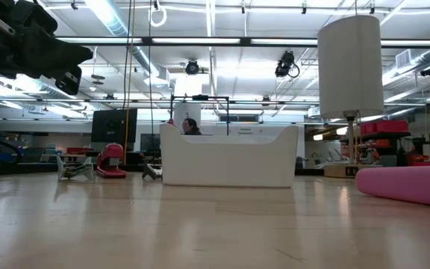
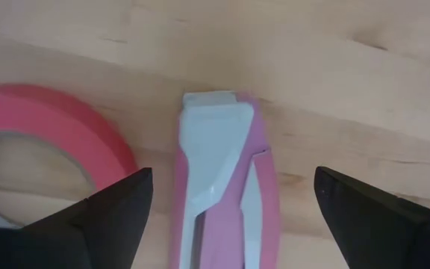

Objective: Pick and place Stapler, Stapler remover, tape
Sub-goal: Put the pink stapler in the gray bin

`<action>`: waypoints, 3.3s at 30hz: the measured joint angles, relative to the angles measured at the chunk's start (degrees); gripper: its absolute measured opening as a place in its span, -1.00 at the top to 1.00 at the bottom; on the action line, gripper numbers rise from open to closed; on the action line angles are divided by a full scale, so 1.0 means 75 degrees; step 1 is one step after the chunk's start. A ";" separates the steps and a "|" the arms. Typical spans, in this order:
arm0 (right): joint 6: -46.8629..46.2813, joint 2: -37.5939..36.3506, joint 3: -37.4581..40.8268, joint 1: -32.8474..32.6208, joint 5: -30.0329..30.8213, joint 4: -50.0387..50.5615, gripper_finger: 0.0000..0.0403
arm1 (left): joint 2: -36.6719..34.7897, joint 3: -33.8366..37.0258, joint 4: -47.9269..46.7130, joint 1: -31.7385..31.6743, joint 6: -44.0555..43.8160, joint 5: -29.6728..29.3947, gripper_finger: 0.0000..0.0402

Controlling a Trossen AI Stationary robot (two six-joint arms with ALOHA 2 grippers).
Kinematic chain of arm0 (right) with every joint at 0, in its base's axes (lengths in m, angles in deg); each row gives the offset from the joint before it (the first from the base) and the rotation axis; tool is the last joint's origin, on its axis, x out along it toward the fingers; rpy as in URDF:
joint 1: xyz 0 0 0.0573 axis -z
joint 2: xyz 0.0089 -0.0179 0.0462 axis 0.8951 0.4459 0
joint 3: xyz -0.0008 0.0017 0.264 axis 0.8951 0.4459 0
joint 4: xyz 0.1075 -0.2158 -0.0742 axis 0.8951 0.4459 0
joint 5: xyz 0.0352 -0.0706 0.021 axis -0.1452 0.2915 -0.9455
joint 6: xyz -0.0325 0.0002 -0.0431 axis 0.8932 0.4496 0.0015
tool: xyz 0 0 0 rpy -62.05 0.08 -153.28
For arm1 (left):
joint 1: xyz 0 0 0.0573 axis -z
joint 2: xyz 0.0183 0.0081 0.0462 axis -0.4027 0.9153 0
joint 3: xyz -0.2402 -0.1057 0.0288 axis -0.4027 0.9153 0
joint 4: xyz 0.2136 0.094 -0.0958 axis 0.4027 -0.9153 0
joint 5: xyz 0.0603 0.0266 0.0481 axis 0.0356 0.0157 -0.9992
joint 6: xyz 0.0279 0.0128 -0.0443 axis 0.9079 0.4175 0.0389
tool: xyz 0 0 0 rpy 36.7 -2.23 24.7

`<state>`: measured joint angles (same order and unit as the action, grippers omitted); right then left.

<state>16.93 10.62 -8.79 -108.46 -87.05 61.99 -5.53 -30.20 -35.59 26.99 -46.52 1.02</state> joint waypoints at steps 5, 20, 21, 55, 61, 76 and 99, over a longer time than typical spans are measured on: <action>-0.0012 0.0193 0.0000 -0.0048 -0.0031 -0.0032 -0.84 | 0.0000 -0.0002 0.0001 0.0000 -0.0001 0.0000 0.99; -0.0159 0.0776 0.0000 -0.0034 0.0374 -0.0431 -0.84 | 0.0000 0.0000 0.0002 0.0000 0.0000 0.0000 0.99; -0.0159 0.0820 0.0000 -0.0028 0.0374 -0.0441 -0.84 | 0.0000 -0.0001 0.0001 -0.0001 -0.0002 0.0000 0.99; -0.0274 0.0592 0.0009 -0.0005 0.0364 -0.0300 -0.22 | 0.0000 -0.0002 0.0000 -0.0001 -0.0003 0.0000 0.99; -0.0708 -0.0070 0.0009 0.0142 0.0371 -0.0133 -0.22 | 0.0000 -0.0003 0.0000 -0.0001 0.0000 0.0000 0.99; -0.0965 -0.1904 0.0009 0.1659 0.1190 -0.0175 -0.22 | 0.0000 -0.0002 0.0000 -0.0003 0.0000 0.0000 0.99; -0.3962 -0.2691 0.0003 0.5071 0.1991 -0.2614 -0.22 | 0.0000 -0.0001 0.0003 -0.0001 -0.0003 0.0000 0.99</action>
<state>-12.79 -9.56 -8.77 -70.43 -72.12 42.39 -5.53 -30.21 -35.57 26.99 -46.54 1.02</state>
